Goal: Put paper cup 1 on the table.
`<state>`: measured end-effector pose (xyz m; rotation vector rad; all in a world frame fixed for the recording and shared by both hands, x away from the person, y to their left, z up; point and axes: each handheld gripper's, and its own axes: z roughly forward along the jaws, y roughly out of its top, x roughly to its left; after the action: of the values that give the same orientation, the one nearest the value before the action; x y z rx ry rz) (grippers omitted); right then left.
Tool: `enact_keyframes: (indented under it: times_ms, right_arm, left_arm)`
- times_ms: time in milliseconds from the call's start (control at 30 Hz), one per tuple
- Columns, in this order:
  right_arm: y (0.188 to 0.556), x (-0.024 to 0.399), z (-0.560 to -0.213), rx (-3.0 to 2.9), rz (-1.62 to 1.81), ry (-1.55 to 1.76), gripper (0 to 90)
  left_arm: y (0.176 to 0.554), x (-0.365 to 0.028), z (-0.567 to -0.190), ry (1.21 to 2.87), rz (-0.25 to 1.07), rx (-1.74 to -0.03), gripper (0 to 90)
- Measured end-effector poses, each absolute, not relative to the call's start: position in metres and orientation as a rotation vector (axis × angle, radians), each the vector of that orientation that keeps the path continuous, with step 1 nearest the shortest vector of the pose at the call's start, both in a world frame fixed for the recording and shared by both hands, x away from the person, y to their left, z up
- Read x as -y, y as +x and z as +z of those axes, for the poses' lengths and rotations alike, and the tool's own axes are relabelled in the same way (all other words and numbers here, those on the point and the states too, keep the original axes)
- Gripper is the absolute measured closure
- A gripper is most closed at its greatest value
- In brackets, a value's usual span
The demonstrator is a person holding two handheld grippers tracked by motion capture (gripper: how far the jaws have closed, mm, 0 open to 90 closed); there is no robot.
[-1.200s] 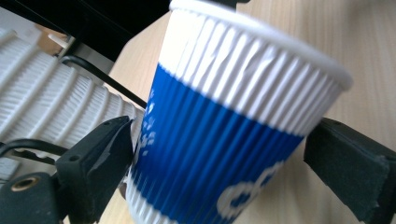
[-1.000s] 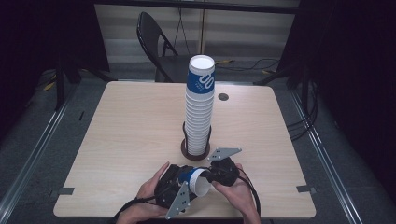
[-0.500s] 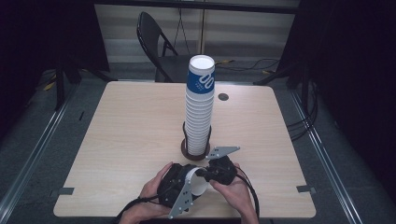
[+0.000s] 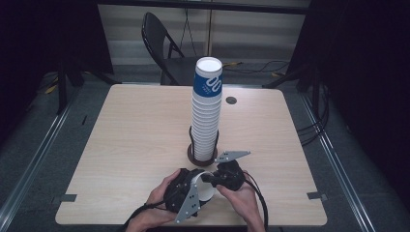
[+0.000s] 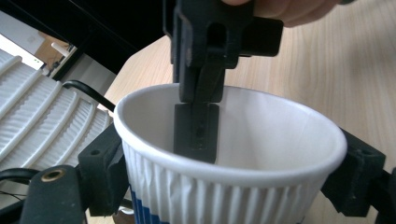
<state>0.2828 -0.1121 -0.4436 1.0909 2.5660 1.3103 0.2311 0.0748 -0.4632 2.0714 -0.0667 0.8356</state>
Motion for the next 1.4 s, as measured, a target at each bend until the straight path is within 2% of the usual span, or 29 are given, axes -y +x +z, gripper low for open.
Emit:
enact_keyframes:
  times_ms: [267, 567, 1033, 1167, 1267, 1367, 1400]
  right_arm:
    - [0.28, 0.118, -0.443, -2.497, 1.378, 1.129, 78.7]
    - [0.275, 0.126, -0.443, -2.37, 1.466, 1.17, 59.7]
    - [0.268, 0.147, -0.447, -2.144, 1.62, 1.206, 36.7]
    - [0.266, 0.152, -0.448, -2.098, 1.627, 1.213, 33.5]
    - [0.265, 0.16, -0.451, -2.054, 1.622, 1.22, 24.8]
    - [0.263, 0.163, -0.455, -2.038, 1.62, 1.222, 20.0]
    - [0.262, 0.165, -0.457, -2.03, 1.616, 1.216, 15.6]
  left_arm:
    - [0.238, -0.082, -0.462, 2.021, 0.764, -0.012, 17.4]
    - [0.246, -0.089, -0.464, 1.986, 0.724, -0.077, 17.2]
    - [0.26, -0.102, -0.464, 1.939, 0.628, -0.238, 17.1]
    - [0.265, -0.106, -0.465, 1.924, 0.612, -0.291, 17.1]
    - [0.271, -0.115, -0.464, 1.884, 0.588, -0.358, 17.1]
    - [0.274, -0.12, -0.463, 1.854, 0.58, -0.404, 17.1]
    - [0.275, -0.123, -0.463, 1.842, 0.559, -0.419, 17.1]
